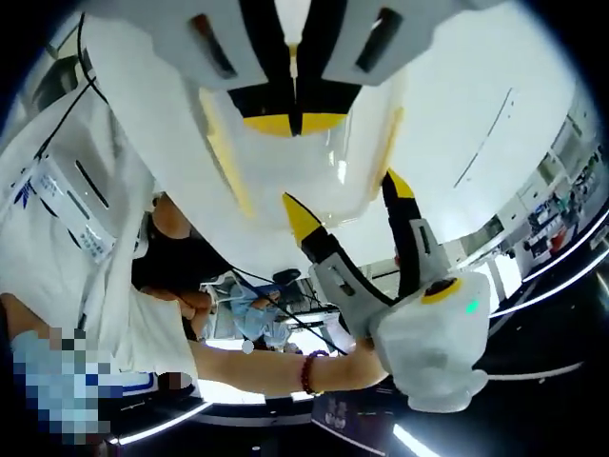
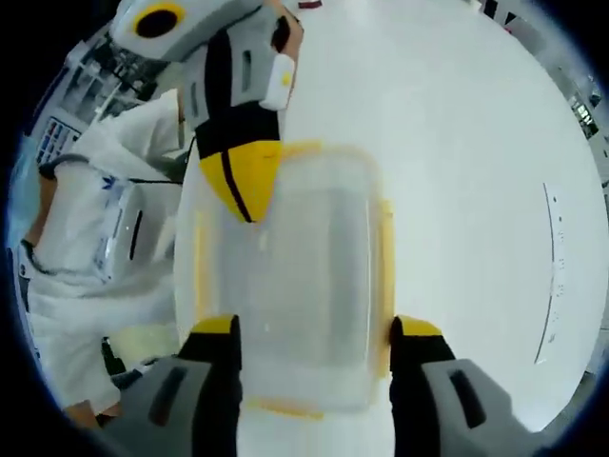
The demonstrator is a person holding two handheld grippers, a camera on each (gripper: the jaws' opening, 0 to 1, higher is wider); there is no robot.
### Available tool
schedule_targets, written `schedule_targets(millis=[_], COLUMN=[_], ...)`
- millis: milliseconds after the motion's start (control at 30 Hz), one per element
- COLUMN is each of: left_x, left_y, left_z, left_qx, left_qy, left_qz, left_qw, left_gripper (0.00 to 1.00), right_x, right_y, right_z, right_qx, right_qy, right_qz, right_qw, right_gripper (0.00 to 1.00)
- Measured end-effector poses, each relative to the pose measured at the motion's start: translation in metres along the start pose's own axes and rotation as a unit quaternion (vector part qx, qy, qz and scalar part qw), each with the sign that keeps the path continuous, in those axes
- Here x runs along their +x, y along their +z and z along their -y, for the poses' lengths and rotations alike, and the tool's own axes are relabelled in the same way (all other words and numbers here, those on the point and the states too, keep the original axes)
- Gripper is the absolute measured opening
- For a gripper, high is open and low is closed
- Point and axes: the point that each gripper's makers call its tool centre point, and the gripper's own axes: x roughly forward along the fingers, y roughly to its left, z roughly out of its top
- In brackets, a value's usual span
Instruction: Snap each plastic latch of the storage box into its locked position after aligning the lid with the box until every specified latch is closed and the lid sits flush.
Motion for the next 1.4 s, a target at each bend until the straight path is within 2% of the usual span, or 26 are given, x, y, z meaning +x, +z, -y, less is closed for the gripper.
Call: schedule_targets(millis=[33, 100, 167, 267, 467, 633, 833, 933, 1100, 1300, 1400], left_x=[0.001, 0.001, 0.001, 0.0, 0.0, -0.004, -0.002, -0.004, -0.006, -0.005, 0.0], left_y=[0.0, -0.001, -0.002, -0.002, 0.0, 0.0, 0.001, 0.001, 0.001, 0.001, 0.001], left_z=[0.0, -0.001, 0.0, -0.001, 0.0, -0.004, -0.004, -0.005, -0.008, -0.007, -0.004], left_qx=[0.003, 0.0, 0.011, 0.007, 0.017, 0.016, 0.011, 0.013, 0.007, 0.008, 0.006], left_qy=[-0.001, -0.001, -0.001, -0.005, -0.001, 0.001, -0.002, -0.002, -0.005, -0.004, -0.006], left_qz=[-0.002, -0.002, 0.006, 0.021, 0.017, 0.022, 0.027, 0.027, 0.028, 0.029, 0.032], left_qw=[1.0, 1.0, 0.9999, 0.9997, 0.9997, 0.9996, 0.9996, 0.9995, 0.9996, 0.9995, 0.9994], left_gripper=[0.0, 0.0, 0.0, 0.0, 0.0, 0.0, 0.0, 0.0, 0.0, 0.0, 0.0], right_x=[0.0, 0.001, 0.001, 0.0, 0.0, 0.0, -0.002, -0.003, -0.002, 0.002, 0.002], right_y=[-0.001, -0.001, -0.002, -0.002, 0.0, 0.001, 0.004, 0.005, 0.006, 0.006, 0.005], right_z=[0.0, 0.002, 0.002, 0.004, 0.005, 0.006, 0.011, 0.011, 0.012, 0.011, 0.011], right_qx=[-0.002, 0.002, 0.002, 0.002, 0.002, -0.002, -0.003, -0.011, -0.011, -0.01, -0.011], right_qy=[-0.004, -0.003, -0.003, -0.002, 0.011, 0.026, 0.033, 0.041, 0.054, 0.076, 0.085], right_qz=[-0.012, -0.012, -0.013, -0.012, -0.047, -0.037, -0.049, -0.035, -0.039, -0.061, -0.051], right_qw=[0.9999, 0.9999, 0.9999, 0.9999, 0.9988, 0.999, 0.9982, 0.9985, 0.9977, 0.9952, 0.995], right_gripper=[0.6, 0.59, 0.59, 0.58, 0.58, 0.57, 0.52, 0.5, 0.49, 0.48, 0.47])
